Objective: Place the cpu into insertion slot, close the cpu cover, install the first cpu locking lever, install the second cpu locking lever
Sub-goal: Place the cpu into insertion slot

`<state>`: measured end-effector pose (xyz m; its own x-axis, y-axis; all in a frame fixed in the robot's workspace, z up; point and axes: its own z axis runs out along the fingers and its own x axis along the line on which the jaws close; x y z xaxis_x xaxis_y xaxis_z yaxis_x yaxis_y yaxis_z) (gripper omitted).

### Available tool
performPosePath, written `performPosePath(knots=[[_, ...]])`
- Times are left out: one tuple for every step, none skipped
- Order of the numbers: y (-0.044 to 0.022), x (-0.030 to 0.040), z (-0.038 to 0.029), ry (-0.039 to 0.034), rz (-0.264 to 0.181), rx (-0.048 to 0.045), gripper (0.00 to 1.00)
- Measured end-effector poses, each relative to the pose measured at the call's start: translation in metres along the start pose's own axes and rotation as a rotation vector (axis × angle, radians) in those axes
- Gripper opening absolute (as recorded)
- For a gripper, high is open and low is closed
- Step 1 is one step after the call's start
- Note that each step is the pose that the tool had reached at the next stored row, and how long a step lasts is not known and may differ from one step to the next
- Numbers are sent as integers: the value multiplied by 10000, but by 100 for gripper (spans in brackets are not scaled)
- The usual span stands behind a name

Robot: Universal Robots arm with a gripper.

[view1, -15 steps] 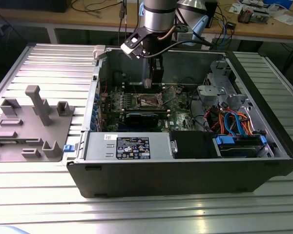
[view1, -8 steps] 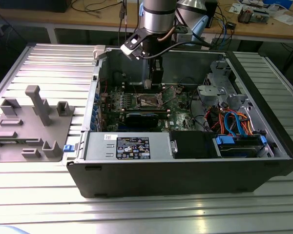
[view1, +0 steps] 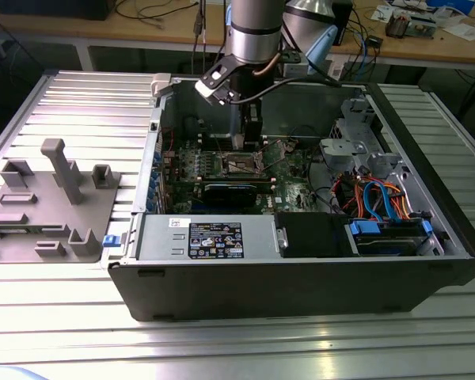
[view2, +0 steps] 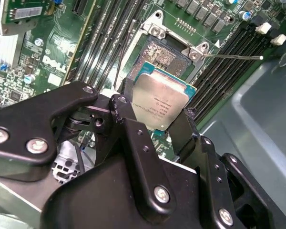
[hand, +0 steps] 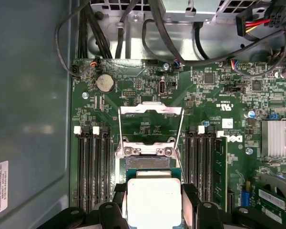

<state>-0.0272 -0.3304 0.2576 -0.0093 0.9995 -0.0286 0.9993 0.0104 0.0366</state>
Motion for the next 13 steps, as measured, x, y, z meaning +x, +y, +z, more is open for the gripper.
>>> performPosePath(knots=[[-4,2,11,-1,25,-2,54],[-6,2,23,-3,45,-8,54],[-7,2,36,-3,56,-13,54],[-8,3,53,-3,70,-20,54],[-9,3,66,-4,76,-23,54],[-9,4,78,-4,80,-29,54],[-10,4,92,-3,82,-38,54],[-11,5,114,-3,81,-57,54],[-12,5,133,-3,82,-79,54],[-13,5,133,-7,81,-78,54],[-13,5,134,-7,81,-78,54],[-12,5,136,-4,81,-80,54],[-13,5,136,-4,81,-80,54]])
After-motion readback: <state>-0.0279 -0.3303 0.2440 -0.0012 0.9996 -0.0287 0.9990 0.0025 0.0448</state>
